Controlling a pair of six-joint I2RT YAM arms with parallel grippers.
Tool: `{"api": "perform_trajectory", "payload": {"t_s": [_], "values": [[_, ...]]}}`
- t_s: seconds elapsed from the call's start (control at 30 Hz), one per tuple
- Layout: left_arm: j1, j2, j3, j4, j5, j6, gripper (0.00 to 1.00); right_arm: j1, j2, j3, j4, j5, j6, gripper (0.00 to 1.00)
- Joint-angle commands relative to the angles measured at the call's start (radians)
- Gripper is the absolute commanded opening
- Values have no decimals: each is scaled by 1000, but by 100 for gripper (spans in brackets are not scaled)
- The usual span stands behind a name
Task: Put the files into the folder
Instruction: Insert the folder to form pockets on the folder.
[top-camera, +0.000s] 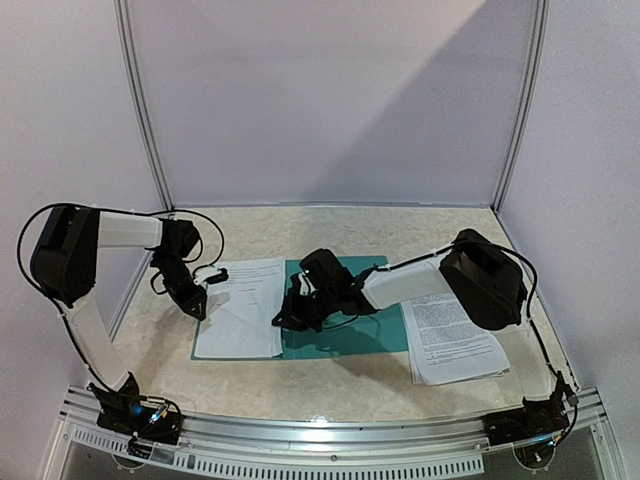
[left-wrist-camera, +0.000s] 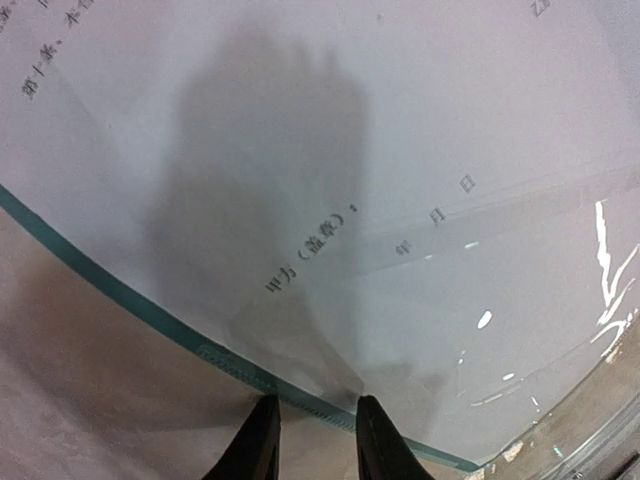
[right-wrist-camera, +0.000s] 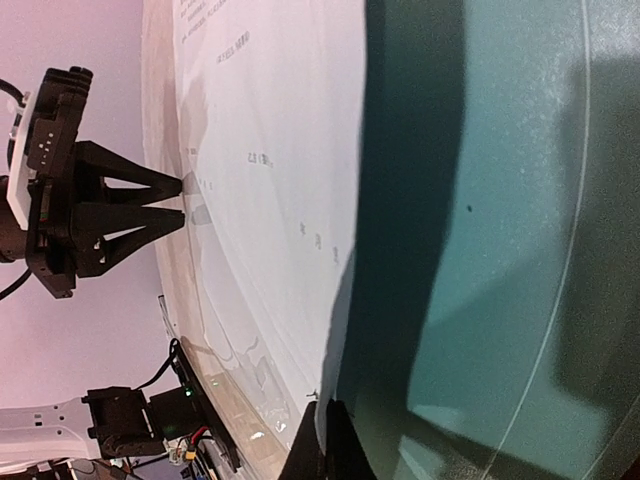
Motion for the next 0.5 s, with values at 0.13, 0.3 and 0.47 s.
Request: {"api": "perform_trajectory", "payload": {"t_s": [0.13, 0.3, 0.47], "values": [[-8, 51, -27, -22, 54, 8, 27, 12, 15, 11, -29, 1, -15, 0], [6, 30, -15, -23, 21, 5, 29, 12, 15, 24, -67, 16, -25, 28], [67, -18, 57, -64, -18, 12, 31, 12, -44, 105, -227, 57, -112, 43]]}}
